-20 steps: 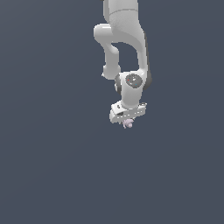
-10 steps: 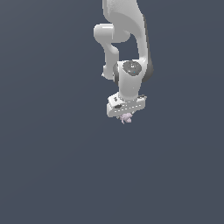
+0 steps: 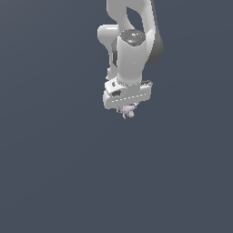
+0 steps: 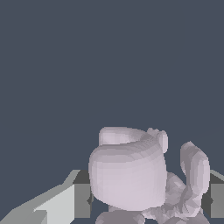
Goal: Pick up the object and move it to a goal position.
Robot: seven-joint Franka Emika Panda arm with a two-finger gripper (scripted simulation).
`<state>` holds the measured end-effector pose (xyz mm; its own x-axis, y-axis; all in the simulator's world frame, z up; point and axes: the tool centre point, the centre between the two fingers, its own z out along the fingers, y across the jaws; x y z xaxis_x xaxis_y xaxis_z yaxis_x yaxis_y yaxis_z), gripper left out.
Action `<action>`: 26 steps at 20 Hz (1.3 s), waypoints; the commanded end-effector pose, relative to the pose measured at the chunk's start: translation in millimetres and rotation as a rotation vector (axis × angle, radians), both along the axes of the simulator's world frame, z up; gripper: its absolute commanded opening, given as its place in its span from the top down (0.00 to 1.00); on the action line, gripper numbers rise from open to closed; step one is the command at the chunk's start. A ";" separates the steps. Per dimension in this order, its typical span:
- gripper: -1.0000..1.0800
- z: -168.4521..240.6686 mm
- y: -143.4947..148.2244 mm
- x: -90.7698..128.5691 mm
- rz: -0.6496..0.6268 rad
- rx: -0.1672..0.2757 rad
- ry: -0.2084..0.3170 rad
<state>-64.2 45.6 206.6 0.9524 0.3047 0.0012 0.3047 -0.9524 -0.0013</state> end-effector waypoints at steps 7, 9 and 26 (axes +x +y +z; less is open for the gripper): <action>1.00 89.0 -23.1 6.4 0.000 0.001 0.001; 1.00 109.5 -28.4 8.2 0.000 0.001 0.001; 1.00 260.5 -68.7 25.6 -0.001 -0.001 0.001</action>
